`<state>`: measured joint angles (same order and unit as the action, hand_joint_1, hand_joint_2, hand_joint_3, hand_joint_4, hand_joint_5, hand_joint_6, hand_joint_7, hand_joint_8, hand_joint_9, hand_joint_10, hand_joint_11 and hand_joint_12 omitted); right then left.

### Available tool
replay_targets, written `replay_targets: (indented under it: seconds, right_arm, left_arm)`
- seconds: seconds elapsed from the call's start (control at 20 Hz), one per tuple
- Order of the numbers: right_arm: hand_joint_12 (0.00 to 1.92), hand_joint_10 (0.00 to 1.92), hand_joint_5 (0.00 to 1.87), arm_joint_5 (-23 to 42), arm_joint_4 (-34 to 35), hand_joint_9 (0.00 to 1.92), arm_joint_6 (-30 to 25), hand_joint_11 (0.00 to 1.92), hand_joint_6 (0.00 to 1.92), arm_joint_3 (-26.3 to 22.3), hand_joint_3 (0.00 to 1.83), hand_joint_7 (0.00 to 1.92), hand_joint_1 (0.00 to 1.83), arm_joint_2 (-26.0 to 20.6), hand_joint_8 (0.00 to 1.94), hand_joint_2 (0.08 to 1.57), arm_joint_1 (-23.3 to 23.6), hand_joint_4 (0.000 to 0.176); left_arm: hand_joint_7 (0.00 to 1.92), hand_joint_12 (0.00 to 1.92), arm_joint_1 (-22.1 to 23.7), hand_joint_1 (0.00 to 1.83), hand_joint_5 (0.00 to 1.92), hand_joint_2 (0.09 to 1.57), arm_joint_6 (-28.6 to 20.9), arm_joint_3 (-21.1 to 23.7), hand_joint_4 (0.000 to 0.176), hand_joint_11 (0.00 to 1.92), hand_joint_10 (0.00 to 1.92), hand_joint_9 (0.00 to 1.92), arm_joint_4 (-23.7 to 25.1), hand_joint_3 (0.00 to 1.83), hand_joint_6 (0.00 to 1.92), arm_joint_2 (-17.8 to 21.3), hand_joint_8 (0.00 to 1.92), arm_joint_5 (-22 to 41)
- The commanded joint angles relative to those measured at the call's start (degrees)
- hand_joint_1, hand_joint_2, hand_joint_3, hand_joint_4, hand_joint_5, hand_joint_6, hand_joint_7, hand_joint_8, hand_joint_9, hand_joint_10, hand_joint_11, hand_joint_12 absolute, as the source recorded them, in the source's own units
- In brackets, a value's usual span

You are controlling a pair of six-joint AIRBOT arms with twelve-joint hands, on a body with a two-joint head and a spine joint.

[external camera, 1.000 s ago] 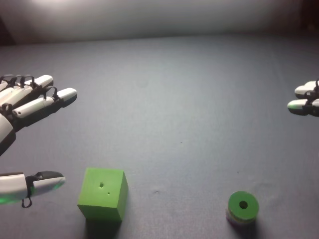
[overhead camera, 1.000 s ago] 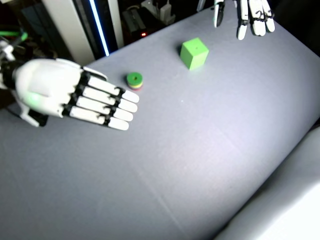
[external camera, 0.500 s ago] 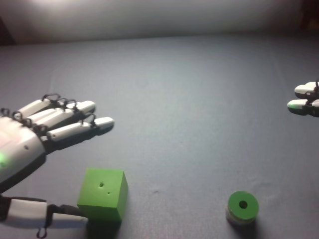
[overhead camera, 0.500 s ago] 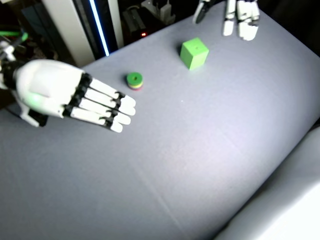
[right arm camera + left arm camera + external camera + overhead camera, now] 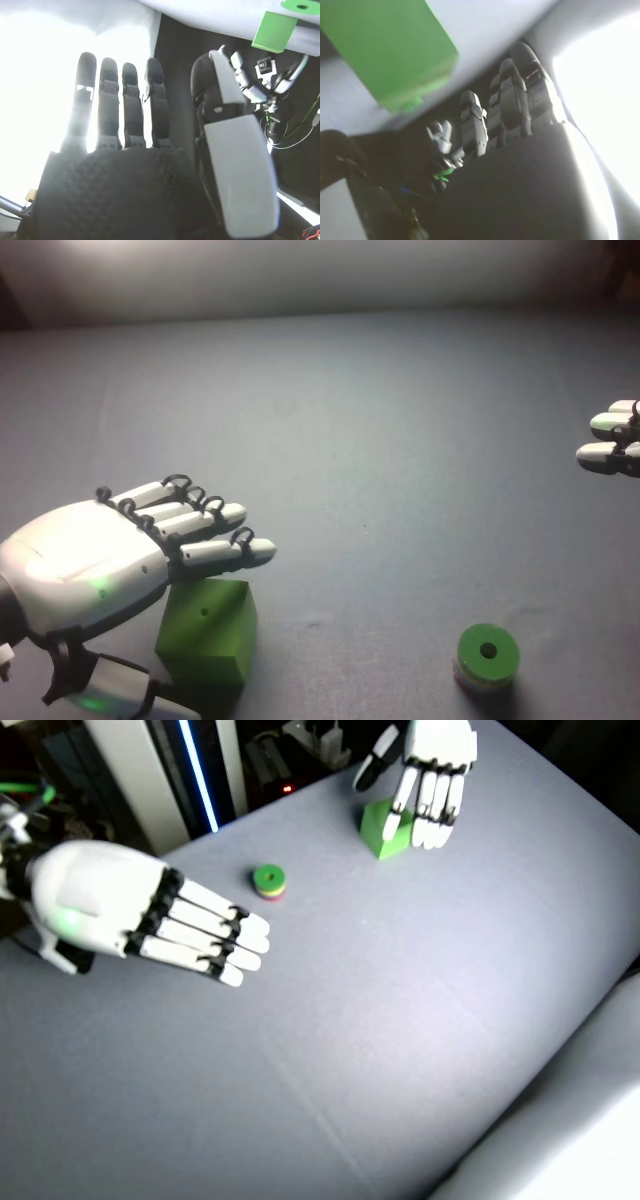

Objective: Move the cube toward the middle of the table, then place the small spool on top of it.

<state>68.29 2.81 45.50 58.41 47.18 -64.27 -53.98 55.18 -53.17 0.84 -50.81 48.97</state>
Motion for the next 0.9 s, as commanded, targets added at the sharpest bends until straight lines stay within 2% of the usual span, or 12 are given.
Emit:
replay_targets:
  seconds: [0.0,0.15,0.2,0.25,0.3,0.35,0.4,0.55,0.65,0.7,0.75,0.85]
  right_arm:
    - [0.86,0.0,0.52,6.78,1.05,0.29,-0.09,0.0,0.0,0.09,0.0,0.31,0.87,-0.16,0.0,1.26,0.68,0.0]
    - [0.85,0.0,0.52,6.65,1.05,0.28,-0.09,0.0,0.0,0.09,0.0,0.31,0.89,-0.14,0.0,1.26,0.68,0.0]
    - [0.82,0.0,0.51,6.63,1.05,0.27,-0.09,0.0,0.0,0.09,0.0,0.3,0.88,-0.14,0.0,1.27,0.68,0.0]
    - [0.83,0.0,0.51,6.63,1.05,0.27,-0.09,0.01,0.0,0.09,0.0,0.3,0.87,-0.14,0.0,1.27,0.68,0.0]
    - [0.82,0.0,0.51,6.63,1.05,0.27,-0.09,0.0,0.0,0.1,0.0,0.3,0.88,-0.14,0.0,1.28,0.68,0.0]
    - [0.79,0.0,0.51,6.63,1.05,0.25,-0.09,0.0,0.0,0.11,0.0,0.3,0.88,-0.14,0.0,1.28,0.68,0.0]
    - [0.78,0.01,0.51,6.63,1.05,0.26,-0.09,0.0,0.0,0.11,0.0,0.31,0.88,-0.14,0.01,1.28,0.68,0.0]
    - [0.8,0.01,0.52,6.63,1.06,0.27,-0.09,0.0,0.0,0.11,0.0,0.32,0.87,-0.1,0.0,1.28,0.68,0.0]
    - [0.81,0.0,0.5,6.54,1.06,0.26,-0.09,0.0,0.0,0.17,0.0,0.31,0.82,-0.02,0.0,1.29,0.68,0.0]
    - [0.8,0.0,0.52,6.52,1.07,0.27,-0.09,0.0,0.0,0.24,0.0,0.33,0.84,0.05,0.0,1.28,0.68,0.0]
    - [0.81,0.0,0.52,6.52,1.08,0.28,-0.09,0.0,0.0,0.3,0.0,0.33,0.85,0.11,0.0,1.28,0.68,0.0]
    - [0.8,0.0,0.52,6.54,1.08,0.27,-0.09,0.0,0.0,0.46,0.0,0.32,0.87,0.28,0.0,1.27,0.69,0.0]
  left_arm:
    - [0.18,0.62,0.56,0.71,0.29,0.82,0.51,-0.2,0.167,0.0,0.0,0.17,-0.4,0.01,0.01,-0.01,0.0,6.07]
    - [0.25,0.78,0.98,0.8,0.31,0.85,1.32,-0.52,0.149,0.0,0.01,0.28,-1.26,0.0,0.0,-0.74,0.0,6.22]
    - [0.42,1.07,1.32,0.92,0.46,0.94,1.31,-0.78,0.093,0.08,0.03,0.47,-1.29,0.0,0.01,-1.28,0.01,6.1]
    - [0.52,1.16,1.52,0.92,0.54,1.01,1.3,-0.9,0.067,0.11,0.06,0.55,-1.31,0.01,0.01,-1.56,0.02,6.1]
    - [0.71,1.32,1.95,0.98,0.67,1.11,1.3,-1.13,0.017,0.22,0.34,0.63,-1.31,0.01,0.01,-1.95,0.05,6.16]
    - [0.83,1.52,2.25,1.17,0.71,1.23,1.3,-1.35,0.0,0.39,0.88,0.72,-1.31,0.0,0.91,-2.18,1.14,6.14]
    - [0.88,1.41,2.52,1.22,0.78,1.2,1.26,-1.57,0.0,0.59,1.03,0.82,-1.36,0.0,1.04,-2.33,1.31,6.14]
    - [0.91,1.21,3.88,1.24,0.91,1.16,1.08,-2.45,0.0,0.72,0.97,0.91,-2.12,0.0,0.91,-2.63,1.3,7.29]
    - [0.93,1.28,6.39,1.24,0.92,1.15,0.75,-3.98,0.0,0.78,1.01,0.93,-2.23,0.0,0.9,-3.35,1.27,7.39]
    - [0.94,1.58,8.79,1.24,0.89,1.15,0.56,-5.57,0.0,0.85,1.27,0.9,-1.92,0.0,0.93,-4.35,1.28,6.2]
    - [0.94,1.66,11.16,1.25,0.87,1.16,0.54,-7.28,0.0,0.82,1.32,0.88,-1.67,0.0,0.94,-5.62,1.3,4.76]
    - [0.9,1.46,15.25,1.22,0.85,1.17,-0.55,-10.82,0.0,0.78,1.07,0.87,-0.77,0.0,1.01,-8.53,1.31,1.74]
